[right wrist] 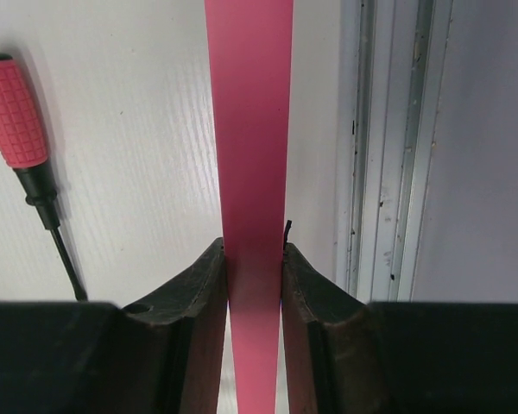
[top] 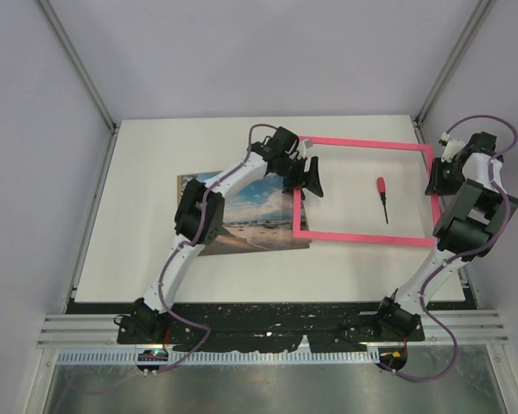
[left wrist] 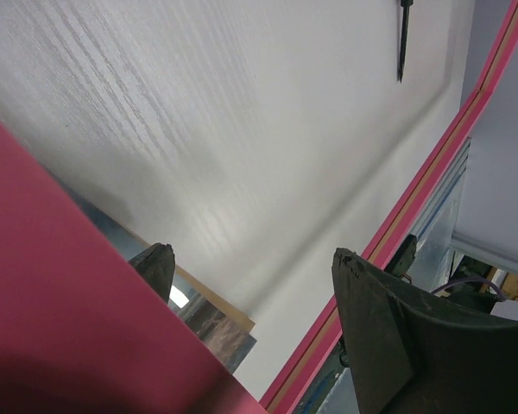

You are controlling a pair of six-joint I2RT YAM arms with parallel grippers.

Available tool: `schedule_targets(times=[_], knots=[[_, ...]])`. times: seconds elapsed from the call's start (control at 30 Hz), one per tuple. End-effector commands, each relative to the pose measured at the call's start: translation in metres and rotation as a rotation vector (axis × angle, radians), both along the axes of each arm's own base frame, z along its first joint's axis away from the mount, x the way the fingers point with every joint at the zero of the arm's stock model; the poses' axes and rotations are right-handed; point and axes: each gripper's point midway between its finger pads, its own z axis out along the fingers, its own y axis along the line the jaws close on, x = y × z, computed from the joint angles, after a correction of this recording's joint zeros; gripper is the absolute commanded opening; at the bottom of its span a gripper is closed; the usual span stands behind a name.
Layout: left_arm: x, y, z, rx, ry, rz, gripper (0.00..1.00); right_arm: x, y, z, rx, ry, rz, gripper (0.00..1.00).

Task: Take the photo out of the frame
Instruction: Place the photo frame item at the center of the board.

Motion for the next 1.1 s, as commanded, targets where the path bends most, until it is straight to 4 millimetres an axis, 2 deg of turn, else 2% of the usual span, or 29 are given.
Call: schedule_targets(times=[0.0,0.13,0.17,0.23,0.53,0.7,1.07], knots=[[-0.014,-0.019,-0.002,-0.055,-0.002,-0.068,0.78,0.021,-0.003,0.012,0.004,-0.050,0.025,0.08],[-0.014,-0.019,-0.011,-0.046,0.003,-0.070,0.82,0.030,-0.013,0.012,-0.028,-0.054,0.020,0.08],[-0.014,-0.019,-0.012,-0.044,0.003,-0.069,0.88,0.030,-0.016,0.008,-0.037,-0.044,0.020,0.08],[-0.016,-0.020,-0.015,-0.040,0.006,-0.074,0.91,0.033,-0.022,0.009,-0.063,-0.044,0.019,0.08],[-0.020,-0.015,-0.029,-0.015,0.028,-0.083,0.96,0.045,-0.045,0.014,-0.157,-0.044,0.027,0.08],[-0.022,-0.010,-0.031,0.017,0.020,-0.079,0.98,0.046,-0.052,0.008,-0.187,-0.024,0.044,0.08],[-0.033,0.020,-0.036,0.161,0.026,-0.045,0.99,0.046,-0.054,0.007,-0.215,-0.021,0.102,0.08]])
